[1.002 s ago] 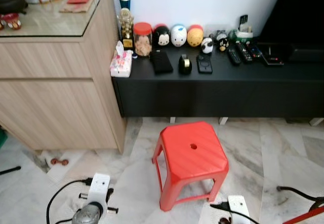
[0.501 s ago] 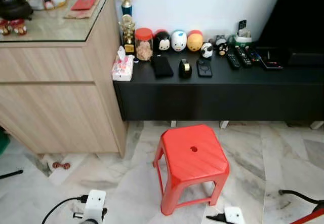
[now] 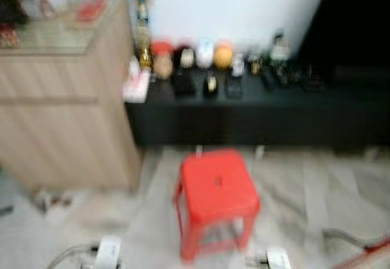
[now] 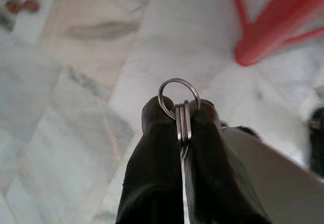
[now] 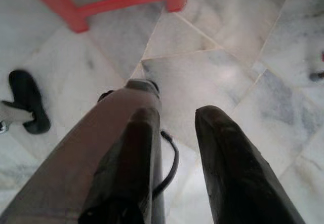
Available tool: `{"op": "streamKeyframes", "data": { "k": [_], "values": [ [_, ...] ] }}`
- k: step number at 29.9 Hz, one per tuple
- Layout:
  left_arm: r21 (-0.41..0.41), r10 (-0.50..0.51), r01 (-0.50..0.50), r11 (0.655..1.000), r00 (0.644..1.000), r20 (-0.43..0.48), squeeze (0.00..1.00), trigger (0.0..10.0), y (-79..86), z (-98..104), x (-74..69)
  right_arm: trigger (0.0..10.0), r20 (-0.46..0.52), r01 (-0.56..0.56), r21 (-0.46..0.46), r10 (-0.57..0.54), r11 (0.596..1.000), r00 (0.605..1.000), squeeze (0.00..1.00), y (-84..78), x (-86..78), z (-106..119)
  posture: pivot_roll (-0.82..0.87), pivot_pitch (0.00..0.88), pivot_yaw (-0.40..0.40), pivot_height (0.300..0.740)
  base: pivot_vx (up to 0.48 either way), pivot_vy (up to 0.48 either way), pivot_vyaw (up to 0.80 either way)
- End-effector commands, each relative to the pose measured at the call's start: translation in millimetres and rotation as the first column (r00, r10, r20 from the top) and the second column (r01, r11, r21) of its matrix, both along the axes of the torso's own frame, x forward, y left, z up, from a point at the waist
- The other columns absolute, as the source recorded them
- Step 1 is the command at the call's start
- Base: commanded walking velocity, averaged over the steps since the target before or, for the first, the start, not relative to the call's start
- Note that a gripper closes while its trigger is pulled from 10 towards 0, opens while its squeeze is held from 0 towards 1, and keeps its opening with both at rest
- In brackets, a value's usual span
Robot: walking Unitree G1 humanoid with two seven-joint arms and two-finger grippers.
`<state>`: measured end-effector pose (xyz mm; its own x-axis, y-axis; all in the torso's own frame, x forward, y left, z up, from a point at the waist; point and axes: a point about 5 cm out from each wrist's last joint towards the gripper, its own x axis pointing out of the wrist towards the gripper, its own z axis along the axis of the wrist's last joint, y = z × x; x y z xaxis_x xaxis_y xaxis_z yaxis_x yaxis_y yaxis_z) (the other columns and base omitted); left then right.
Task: Hang keys on a hook
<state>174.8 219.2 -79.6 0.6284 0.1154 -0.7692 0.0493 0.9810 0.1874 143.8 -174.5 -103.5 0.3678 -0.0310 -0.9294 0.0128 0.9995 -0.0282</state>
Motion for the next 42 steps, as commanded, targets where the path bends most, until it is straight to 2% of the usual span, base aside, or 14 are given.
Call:
{"op": "streamKeyframes", "data": {
  "k": [1,13,22,42],
  "values": [
    [-0.013,0.000,0.000,1.000,1.000,-0.031,0.00,10.0,-6.4,-5.0,-7.2,10.0,-0.051,0.010,-0.009,-0.010,1.000,0.999,0.00,-5.2,-13.6,-4.2,-0.08,0.056,-0.042,0.740,0.000,-0.322,-0.45],
    [-0.012,0.000,-0.001,1.000,0.999,-0.037,0.00,10.0,-7.1,-6.3,-9.7,10.0,-0.066,0.003,-0.010,-0.004,1.000,0.998,0.00,-5.1,-15.3,-4.8,-0.08,0.062,-0.044,0.740,0.000,-0.323,-0.04],
    [-0.011,-0.005,0.004,1.000,0.999,-0.053,0.00,10.0,-7.9,-7.8,-12.1,10.0,-0.070,-0.003,-0.004,0.003,1.000,0.998,0.00,-4.7,-15.8,-5.0,-0.08,0.062,-0.044,0.740,0.000,-0.323,-0.71],
    [-0.008,-0.008,0.007,1.000,0.993,-0.114,0.00,10.0,-9.3,-13.7,-24.0,10.0,-0.044,-0.003,0.007,0.004,1.000,0.999,0.00,-4.4,-14.0,-4.4,-0.08,0.051,-0.044,0.740,0.000,-0.323,0.00]
  ]
}}
